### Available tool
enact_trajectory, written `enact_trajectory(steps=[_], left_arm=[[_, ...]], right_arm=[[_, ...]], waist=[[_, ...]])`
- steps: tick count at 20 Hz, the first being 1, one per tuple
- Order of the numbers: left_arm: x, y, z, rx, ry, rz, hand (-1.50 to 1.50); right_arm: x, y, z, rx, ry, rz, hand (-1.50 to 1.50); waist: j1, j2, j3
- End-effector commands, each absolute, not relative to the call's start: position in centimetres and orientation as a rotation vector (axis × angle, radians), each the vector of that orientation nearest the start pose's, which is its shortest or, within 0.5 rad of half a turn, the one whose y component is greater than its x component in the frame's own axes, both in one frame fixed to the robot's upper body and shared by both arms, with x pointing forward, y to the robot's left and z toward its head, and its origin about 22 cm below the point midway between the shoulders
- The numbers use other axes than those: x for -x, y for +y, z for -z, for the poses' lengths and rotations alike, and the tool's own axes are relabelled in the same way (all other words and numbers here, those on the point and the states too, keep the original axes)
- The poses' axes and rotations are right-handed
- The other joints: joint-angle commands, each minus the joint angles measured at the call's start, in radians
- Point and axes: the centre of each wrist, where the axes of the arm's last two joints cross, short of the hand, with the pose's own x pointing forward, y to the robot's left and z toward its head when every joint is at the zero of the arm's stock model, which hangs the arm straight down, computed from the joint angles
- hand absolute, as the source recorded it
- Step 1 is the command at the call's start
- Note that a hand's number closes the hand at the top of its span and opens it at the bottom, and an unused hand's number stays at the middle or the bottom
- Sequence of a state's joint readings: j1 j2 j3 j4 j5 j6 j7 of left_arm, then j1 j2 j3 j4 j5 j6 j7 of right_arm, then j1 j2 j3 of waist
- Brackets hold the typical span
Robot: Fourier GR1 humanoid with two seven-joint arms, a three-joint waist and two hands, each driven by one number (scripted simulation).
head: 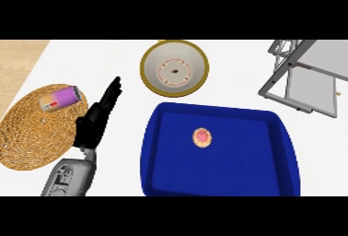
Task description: Pick the pear from the tray and place it in the tiered shelf
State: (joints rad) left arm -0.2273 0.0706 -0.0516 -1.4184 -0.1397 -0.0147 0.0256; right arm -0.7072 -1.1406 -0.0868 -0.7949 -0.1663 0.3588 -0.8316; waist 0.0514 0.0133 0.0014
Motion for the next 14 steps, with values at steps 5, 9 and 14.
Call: enact_trajectory(steps=[5,9,14], left_arm=[[-28.9,21.9,-1.3,-0.080,-1.601,0.274,0.00],[-29.2,20.5,-2.4,-0.056,-1.595,0.310,0.00],[-30.2,21.2,-2.9,-0.073,-1.598,0.286,0.00]], right_arm=[[-35.6,-48.4,-24.4,0.437,-2.368,-0.833,1.50],[-36.8,-47.7,-25.1,0.140,-2.331,-0.636,1.50],[-38.2,-46.9,-23.7,0.099,-2.324,-0.589,1.50]], waist=[[-0.016,-0.004,0.000],[0.002,-0.003,0.000],[-0.008,0.002,0.001]])
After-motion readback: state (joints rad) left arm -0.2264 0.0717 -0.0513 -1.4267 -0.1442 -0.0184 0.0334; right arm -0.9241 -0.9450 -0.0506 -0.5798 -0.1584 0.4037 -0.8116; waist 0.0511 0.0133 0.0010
